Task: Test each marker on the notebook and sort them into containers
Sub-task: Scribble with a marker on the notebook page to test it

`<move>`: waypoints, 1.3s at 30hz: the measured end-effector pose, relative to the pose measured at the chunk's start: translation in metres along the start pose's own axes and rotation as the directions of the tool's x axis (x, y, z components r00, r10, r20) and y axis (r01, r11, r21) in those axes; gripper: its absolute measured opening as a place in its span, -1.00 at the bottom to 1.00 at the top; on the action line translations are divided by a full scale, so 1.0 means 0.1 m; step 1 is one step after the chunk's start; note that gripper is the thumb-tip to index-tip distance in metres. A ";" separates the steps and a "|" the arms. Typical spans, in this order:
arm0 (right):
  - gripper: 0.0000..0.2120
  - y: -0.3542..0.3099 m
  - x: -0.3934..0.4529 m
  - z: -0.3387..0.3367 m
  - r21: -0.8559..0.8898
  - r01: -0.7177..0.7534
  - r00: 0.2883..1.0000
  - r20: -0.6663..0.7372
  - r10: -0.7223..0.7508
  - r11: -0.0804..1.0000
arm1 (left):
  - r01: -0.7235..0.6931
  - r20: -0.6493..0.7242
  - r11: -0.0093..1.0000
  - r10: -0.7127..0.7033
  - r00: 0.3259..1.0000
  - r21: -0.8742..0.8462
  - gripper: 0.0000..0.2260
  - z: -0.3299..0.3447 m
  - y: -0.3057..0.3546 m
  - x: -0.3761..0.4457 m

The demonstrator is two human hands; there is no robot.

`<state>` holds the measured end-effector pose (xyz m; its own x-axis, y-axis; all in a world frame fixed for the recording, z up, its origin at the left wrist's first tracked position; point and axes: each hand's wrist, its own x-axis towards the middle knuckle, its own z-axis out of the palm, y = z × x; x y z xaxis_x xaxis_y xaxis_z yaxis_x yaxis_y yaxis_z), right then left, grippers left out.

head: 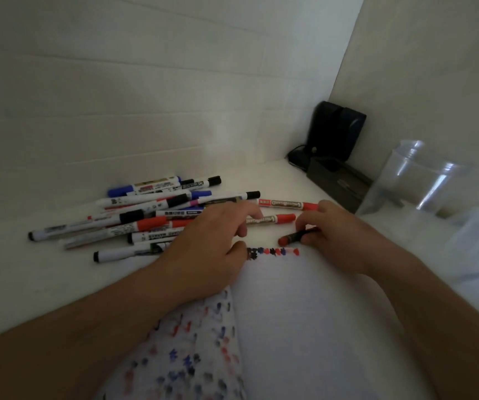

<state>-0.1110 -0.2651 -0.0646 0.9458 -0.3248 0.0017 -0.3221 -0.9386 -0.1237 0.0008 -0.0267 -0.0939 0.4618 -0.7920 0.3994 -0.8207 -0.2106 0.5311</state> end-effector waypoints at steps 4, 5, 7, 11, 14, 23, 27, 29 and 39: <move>-0.94 -0.19 -0.19 -0.10 0.288 0.054 0.935 -0.351 0.052 0.956 | -0.030 -0.032 1.000 0.030 0.999 0.005 -0.73 0.01 -0.01 0.01; -0.93 -0.28 -0.26 -0.12 0.442 0.134 0.901 -0.426 0.076 0.887 | -0.038 -0.026 0.999 0.038 0.999 0.009 -0.75 0.01 0.00 0.00; -0.92 -0.49 -0.35 -0.11 0.718 0.261 0.911 -0.403 0.080 0.646 | -0.046 0.001 0.999 0.046 0.999 0.023 -0.66 0.00 0.01 0.00; -0.79 -0.72 -0.33 0.09 0.929 0.252 0.959 -0.278 0.062 0.271 | -0.136 0.004 0.987 0.136 0.991 0.088 -0.60 0.00 0.03 0.01; -0.71 -0.77 -0.28 0.17 0.955 0.238 0.964 -0.255 0.075 0.179 | -0.142 -0.033 0.983 0.147 0.989 0.117 -0.72 0.02 0.06 0.00; -0.80 -0.66 -0.28 0.15 0.978 0.191 0.977 -0.181 -0.116 0.083 | -0.131 0.013 0.981 0.130 0.991 0.142 -0.65 -0.10 0.09 -0.01; -0.80 -0.45 -0.28 0.03 0.999 0.038 0.994 -0.041 -0.096 -0.037 | 0.031 0.047 0.983 -0.040 0.998 0.180 -0.47 -0.13 0.08 -0.05; -0.89 -0.41 -0.28 0.03 0.988 0.029 1.000 -0.030 0.002 0.151 | 0.019 0.081 0.965 -0.042 0.996 0.260 -0.51 -0.13 0.08 -0.05; -0.84 -0.62 -0.21 0.23 0.788 0.106 0.976 -0.200 0.090 0.607 | 0.040 0.201 0.893 -0.145 0.969 0.449 -0.44 -0.08 0.12 0.04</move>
<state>-0.1095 -0.1970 -0.0802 0.8856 -0.4244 0.1889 -0.0628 -0.5123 -0.8565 -0.0045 -0.0279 -0.0802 0.4984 -0.8520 0.1602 -0.8651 -0.4770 0.1548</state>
